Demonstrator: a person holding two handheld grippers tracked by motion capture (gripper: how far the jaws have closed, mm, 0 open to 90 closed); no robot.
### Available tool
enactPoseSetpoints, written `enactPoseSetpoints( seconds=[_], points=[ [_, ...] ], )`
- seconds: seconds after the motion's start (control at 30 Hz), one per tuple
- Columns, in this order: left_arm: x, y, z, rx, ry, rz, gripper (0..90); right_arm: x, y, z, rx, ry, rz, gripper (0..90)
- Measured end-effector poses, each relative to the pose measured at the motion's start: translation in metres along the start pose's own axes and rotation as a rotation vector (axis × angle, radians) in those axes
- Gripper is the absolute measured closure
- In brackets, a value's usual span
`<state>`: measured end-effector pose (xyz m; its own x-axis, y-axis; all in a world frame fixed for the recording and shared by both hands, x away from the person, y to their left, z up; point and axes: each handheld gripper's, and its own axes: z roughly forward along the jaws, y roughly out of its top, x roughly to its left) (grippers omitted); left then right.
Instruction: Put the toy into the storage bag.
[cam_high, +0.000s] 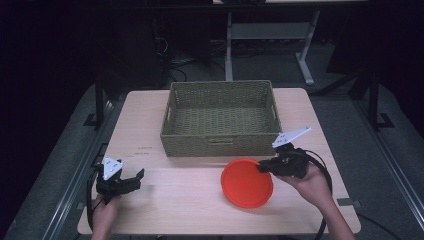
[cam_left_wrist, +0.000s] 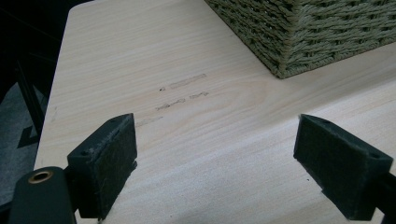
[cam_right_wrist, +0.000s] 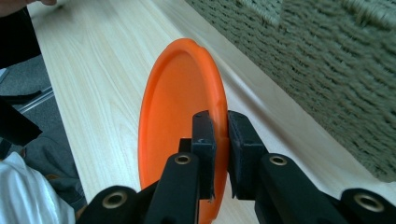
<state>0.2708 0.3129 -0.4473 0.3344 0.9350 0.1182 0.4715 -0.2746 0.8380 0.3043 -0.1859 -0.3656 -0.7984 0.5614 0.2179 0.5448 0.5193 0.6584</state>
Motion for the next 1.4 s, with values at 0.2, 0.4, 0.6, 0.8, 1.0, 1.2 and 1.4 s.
enactPoseSetpoints(
  seconds=[0.2,0.4,0.6,0.8,1.0,1.2,1.4],
  points=[
    [0.000,0.000,0.000,0.000,0.000,-0.001,12.8,0.004,0.013,-0.015,-0.013,-0.019,-0.025,81.9],
    [0.001,0.000,0.000,-0.002,0.002,-0.005,12.8,0.008,0.023,-0.021,-0.015,-0.027,-0.042,81.9],
    [0.002,0.000,-0.001,-0.001,0.003,0.000,12.8,0.010,0.037,-0.027,-0.014,-0.031,-0.050,81.9],
    [0.002,0.000,-0.001,-0.001,0.003,-0.001,12.8,0.009,0.052,-0.031,0.001,-0.023,-0.054,81.9],
    [0.003,0.000,0.000,0.002,0.003,-0.007,12.8,0.007,0.067,-0.033,0.003,-0.019,-0.059,81.9],
    [0.002,0.000,0.001,0.004,0.001,-0.005,12.8,0.005,0.082,-0.034,0.007,-0.006,-0.064,81.9],
    [0.005,-0.001,0.001,-0.001,0.004,-0.020,12.8,0.001,0.094,-0.039,0.005,-0.008,-0.062,81.9]
  ],
)
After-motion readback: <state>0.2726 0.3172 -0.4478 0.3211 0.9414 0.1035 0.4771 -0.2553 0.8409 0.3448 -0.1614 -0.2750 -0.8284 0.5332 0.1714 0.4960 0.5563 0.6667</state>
